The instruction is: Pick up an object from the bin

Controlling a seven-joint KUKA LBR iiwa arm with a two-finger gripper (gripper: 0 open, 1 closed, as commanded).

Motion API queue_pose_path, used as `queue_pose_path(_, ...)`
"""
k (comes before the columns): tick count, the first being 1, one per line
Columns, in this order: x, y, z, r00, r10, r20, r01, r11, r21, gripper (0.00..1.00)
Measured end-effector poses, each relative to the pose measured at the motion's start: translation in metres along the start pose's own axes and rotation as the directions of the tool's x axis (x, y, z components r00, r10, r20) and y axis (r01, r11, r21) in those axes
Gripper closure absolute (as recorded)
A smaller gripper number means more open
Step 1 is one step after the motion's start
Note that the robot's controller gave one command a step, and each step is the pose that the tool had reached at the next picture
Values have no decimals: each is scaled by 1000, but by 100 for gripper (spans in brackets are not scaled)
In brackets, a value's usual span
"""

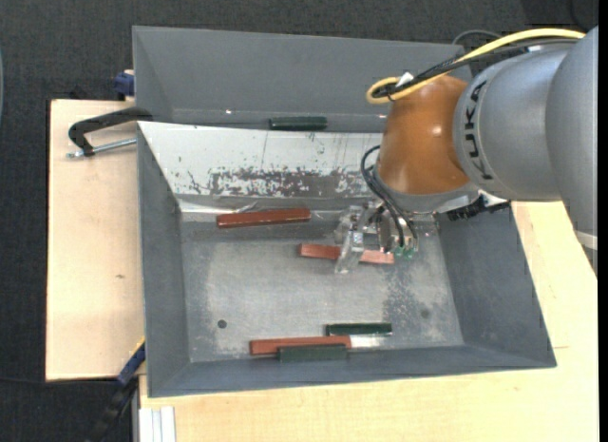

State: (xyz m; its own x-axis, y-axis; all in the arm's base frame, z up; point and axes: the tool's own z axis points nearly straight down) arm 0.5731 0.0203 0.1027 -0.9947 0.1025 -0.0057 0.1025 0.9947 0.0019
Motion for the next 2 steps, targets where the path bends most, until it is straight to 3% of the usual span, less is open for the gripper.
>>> queue_pose_path(2, 1, 0, -16, 1000, 0, -5, 0, 1000, 1, 100)
